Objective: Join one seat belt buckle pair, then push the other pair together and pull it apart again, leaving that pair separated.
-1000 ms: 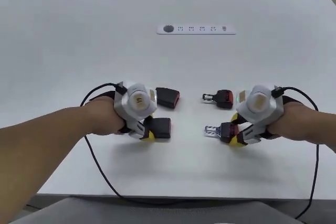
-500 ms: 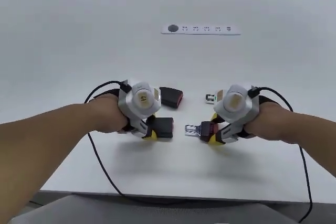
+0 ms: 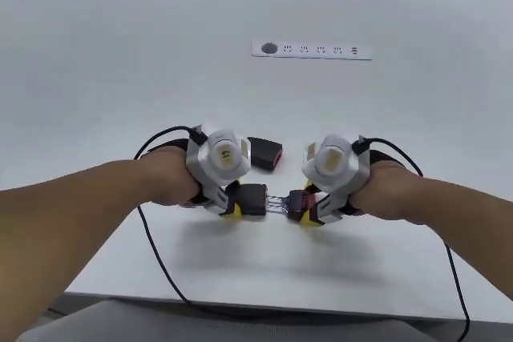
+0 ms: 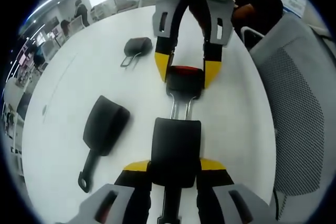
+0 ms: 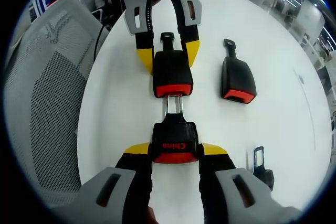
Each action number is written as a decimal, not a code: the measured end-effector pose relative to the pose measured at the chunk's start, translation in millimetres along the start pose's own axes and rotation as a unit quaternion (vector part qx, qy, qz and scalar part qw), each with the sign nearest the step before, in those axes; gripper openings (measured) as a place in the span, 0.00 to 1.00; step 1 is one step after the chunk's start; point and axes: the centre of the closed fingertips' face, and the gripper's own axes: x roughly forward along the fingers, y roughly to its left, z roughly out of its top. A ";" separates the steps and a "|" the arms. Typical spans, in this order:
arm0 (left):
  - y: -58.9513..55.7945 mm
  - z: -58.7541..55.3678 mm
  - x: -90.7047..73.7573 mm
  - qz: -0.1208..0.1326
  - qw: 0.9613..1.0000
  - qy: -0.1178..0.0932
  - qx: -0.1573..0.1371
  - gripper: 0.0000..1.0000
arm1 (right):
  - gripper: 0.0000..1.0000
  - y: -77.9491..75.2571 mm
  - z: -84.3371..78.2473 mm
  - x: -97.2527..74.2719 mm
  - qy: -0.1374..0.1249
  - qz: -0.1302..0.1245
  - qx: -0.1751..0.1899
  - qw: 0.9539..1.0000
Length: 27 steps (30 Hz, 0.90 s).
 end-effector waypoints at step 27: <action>-1.6 0.2 0.9 -0.005 1.000 -0.003 0.008 0.32 | 0.32 -4.1 20.0 13.0 -0.022 0.007 -0.024 0.999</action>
